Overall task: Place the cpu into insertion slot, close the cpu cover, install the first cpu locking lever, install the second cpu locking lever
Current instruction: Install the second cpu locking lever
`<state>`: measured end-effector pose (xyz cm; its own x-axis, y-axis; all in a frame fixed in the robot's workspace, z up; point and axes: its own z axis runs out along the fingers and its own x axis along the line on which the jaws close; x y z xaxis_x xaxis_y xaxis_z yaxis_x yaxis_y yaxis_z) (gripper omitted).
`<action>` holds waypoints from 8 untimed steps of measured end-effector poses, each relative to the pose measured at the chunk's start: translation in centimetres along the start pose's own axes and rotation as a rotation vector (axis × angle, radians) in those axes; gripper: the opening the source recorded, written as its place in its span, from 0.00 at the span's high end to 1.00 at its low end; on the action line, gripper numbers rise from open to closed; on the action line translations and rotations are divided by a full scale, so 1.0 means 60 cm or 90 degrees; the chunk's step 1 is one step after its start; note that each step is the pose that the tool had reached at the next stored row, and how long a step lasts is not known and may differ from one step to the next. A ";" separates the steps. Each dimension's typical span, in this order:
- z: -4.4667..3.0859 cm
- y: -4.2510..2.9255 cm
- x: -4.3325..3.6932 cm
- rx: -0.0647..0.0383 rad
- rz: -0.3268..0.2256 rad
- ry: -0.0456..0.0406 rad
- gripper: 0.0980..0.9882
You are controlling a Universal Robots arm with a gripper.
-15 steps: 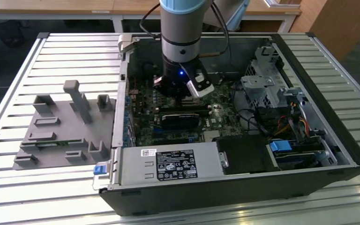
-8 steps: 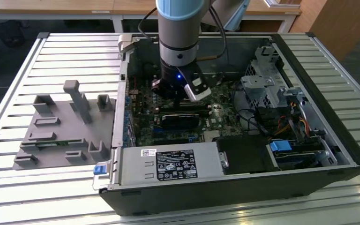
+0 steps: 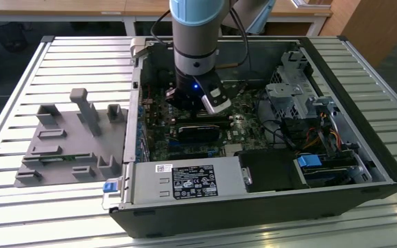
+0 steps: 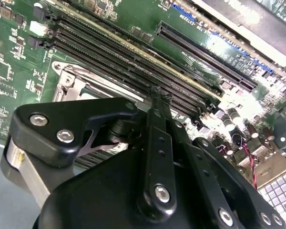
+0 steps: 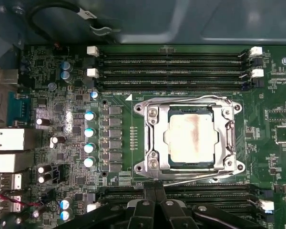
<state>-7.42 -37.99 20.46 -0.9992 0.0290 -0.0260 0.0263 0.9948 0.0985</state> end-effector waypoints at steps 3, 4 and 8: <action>0.002 0.000 0.002 -0.004 0.000 0.0001 0.99; 0.003 0.000 0.002 -0.006 0.000 0.0001 0.99; 0.007 -0.001 0.006 -0.007 0.000 0.0002 0.99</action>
<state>-7.75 -38.00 20.05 -0.9992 0.0294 -0.0256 0.0264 0.9936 0.1098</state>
